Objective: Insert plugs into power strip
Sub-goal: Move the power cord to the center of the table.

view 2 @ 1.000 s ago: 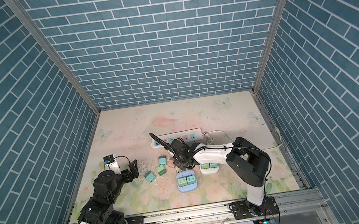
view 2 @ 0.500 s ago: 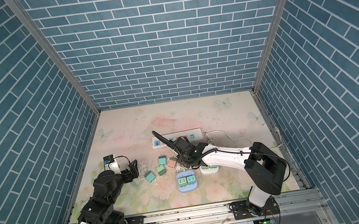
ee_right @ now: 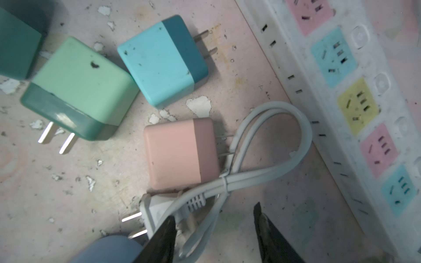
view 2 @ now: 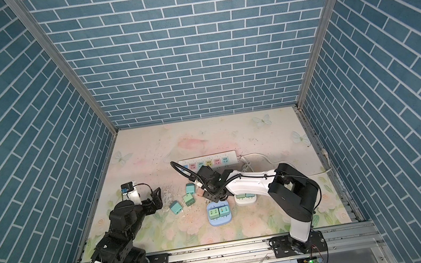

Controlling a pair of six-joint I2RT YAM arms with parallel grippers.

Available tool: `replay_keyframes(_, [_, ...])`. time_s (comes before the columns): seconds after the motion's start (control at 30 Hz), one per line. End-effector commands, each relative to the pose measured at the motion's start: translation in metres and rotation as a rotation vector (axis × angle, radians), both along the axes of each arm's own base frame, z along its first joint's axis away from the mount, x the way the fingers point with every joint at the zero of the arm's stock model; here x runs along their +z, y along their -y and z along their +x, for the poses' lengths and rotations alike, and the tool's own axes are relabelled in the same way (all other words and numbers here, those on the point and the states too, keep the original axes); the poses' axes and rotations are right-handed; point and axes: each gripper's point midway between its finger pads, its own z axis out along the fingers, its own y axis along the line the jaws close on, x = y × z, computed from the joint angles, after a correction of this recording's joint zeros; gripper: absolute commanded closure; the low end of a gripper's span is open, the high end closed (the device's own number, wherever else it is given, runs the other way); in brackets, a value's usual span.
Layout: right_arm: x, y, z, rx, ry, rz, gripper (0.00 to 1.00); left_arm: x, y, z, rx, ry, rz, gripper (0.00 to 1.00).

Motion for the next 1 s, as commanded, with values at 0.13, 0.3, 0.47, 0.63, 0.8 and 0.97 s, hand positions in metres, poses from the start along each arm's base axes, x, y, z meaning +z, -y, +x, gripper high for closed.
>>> replay_keyframes(0.13, [-0.008,-0.013,0.003,0.036,0.007,-0.035,0.42,-0.008,-0.003,-0.003,0.009,-0.021,0.011,0.01])
replay_keyframes(0.3, [-0.014,-0.018,0.008,0.037,0.014,-0.053,0.42,-0.008,-0.004,-0.003,0.009,-0.023,0.013,0.01])
replay_keyframes(0.47, [-0.013,-0.027,0.011,0.040,0.026,-0.045,0.41,-0.008,-0.003,-0.003,0.007,-0.021,0.012,0.01])
replay_keyframes(0.63, [-0.009,-0.044,0.010,0.065,0.061,-0.037,0.38,-0.008,-0.004,-0.004,0.009,-0.019,0.011,0.01])
replay_keyframes(0.8, [-0.009,-0.055,0.014,0.077,0.076,-0.041,0.36,-0.008,-0.004,-0.004,0.009,-0.019,0.011,0.01])
replay_keyframes(0.97, [-0.005,-0.053,0.013,0.086,0.088,-0.038,0.37,-0.007,-0.003,-0.004,0.007,-0.017,0.009,0.01])
